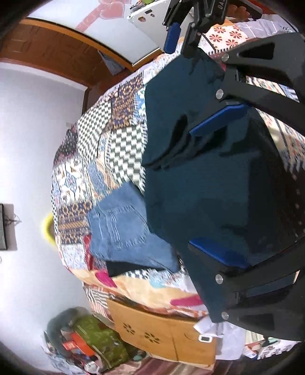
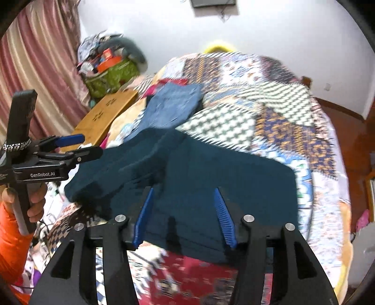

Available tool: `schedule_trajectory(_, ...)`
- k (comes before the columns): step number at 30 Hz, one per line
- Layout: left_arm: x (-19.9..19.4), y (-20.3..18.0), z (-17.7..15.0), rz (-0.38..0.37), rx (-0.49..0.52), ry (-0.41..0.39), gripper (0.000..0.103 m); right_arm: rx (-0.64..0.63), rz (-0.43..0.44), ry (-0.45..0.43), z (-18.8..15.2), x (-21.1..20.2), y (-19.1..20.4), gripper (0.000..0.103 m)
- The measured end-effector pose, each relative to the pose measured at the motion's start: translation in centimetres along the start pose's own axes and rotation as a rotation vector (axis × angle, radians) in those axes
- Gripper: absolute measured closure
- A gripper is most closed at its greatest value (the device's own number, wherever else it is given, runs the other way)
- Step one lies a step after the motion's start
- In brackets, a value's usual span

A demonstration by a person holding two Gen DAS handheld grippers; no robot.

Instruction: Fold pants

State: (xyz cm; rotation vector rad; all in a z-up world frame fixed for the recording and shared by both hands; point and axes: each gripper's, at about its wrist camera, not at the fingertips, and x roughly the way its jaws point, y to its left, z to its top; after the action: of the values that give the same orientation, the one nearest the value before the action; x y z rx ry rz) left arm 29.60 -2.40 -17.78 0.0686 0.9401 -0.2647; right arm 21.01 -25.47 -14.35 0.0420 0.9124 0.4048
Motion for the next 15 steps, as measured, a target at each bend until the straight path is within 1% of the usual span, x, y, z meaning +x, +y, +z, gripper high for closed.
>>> schedule_trajectory(4,1.6,-2.4,1.3,-0.029,0.030,0.019,0.014,0.026,-0.069,-0.007,0.3,0.0,-2.7,0.053)
schedule_trajectory(7,3.7,-4.1,2.0,-0.040,0.058,0.060,0.014,0.072,-0.095,0.026,0.4,1.5,-4.8,0.053)
schedule_trajectory(10,6.2,-5.5,2.4,-0.041,0.075,0.108,0.014,0.100,-0.097,0.069,0.0,3.3,-6.2,0.053)
schedule_trajectory(12,8.1,-6.1,2.4,-0.013,0.093,0.145,0.014,0.109,-0.091,0.116,-0.5,5.1,-6.7,0.053)
schedule_trajectory(15,10.5,-6.5,1.6,0.055,0.131,0.205,0.014,0.099,-0.080,0.193,-1.8,7.5,-6.8,0.053)
